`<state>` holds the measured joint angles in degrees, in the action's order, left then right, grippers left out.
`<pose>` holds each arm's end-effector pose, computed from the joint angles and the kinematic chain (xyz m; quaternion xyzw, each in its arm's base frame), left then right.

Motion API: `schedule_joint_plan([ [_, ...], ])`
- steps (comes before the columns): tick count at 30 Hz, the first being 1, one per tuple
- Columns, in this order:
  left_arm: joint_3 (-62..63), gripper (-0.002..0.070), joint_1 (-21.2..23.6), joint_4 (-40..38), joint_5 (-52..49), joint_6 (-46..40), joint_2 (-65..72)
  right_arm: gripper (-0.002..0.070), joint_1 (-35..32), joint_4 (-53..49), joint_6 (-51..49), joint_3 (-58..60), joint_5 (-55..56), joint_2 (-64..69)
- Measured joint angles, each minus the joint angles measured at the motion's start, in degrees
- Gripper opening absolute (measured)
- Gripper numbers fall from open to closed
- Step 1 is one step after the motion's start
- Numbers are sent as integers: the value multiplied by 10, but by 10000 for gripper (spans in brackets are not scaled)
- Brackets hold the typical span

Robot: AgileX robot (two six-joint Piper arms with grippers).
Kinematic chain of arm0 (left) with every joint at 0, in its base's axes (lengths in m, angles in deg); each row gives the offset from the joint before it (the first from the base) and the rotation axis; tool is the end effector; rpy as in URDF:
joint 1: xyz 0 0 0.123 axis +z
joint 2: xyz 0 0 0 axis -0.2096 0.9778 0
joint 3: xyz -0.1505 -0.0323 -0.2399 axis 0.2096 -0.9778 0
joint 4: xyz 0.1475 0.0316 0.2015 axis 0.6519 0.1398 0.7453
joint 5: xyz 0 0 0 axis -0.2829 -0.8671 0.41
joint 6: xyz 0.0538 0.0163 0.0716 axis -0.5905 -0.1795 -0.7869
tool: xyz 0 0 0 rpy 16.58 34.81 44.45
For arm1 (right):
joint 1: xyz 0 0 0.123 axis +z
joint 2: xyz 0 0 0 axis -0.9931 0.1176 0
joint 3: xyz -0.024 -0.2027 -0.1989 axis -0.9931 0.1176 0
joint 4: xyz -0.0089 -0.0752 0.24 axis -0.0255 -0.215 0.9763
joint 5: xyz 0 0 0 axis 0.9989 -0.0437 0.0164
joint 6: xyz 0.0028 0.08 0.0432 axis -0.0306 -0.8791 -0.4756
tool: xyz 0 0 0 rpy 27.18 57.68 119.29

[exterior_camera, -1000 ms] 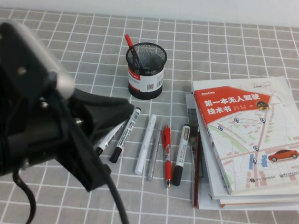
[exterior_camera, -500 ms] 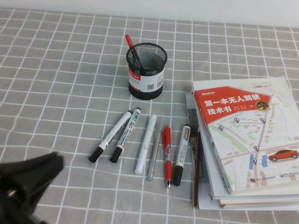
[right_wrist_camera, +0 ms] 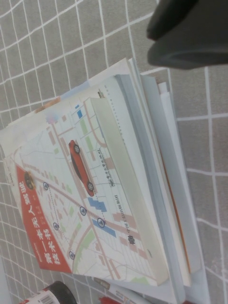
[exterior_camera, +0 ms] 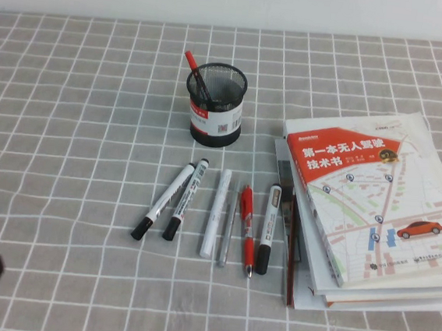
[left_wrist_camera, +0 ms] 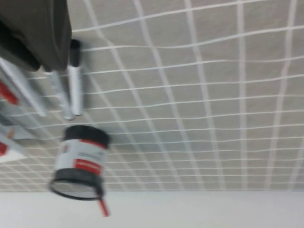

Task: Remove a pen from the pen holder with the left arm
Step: 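Take a marker out of the pen holder and lay it on the table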

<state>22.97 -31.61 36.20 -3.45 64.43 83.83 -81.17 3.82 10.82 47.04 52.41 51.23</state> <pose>0.0788 -0.0279 0.1987 0.1159 0.7645 -0.1193 0.6227 0.0520 0.0067 0.1710 0.0679 0.8020 0.1037 0.5843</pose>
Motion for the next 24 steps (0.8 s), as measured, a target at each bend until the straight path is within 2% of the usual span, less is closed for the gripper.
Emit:
schedule_joint_plan([
  [7, -25, 0, 86, 2, -37, 0, -96, -13, 0, 0, 0, 0, 0, 0],
  [14, -25, 0, 150, 4, -187, 0, -186, -13, 0, 0, 0, 0, 0, 0],
  [17, -25, 0, 162, 4, -223, 0, -191, -13, 0, 0, 0, 0, 0, 0],
  [24, -25, 0, 161, 4, -231, -20, -191, -13, 0, 0, 0, 0, 0, 0],
])
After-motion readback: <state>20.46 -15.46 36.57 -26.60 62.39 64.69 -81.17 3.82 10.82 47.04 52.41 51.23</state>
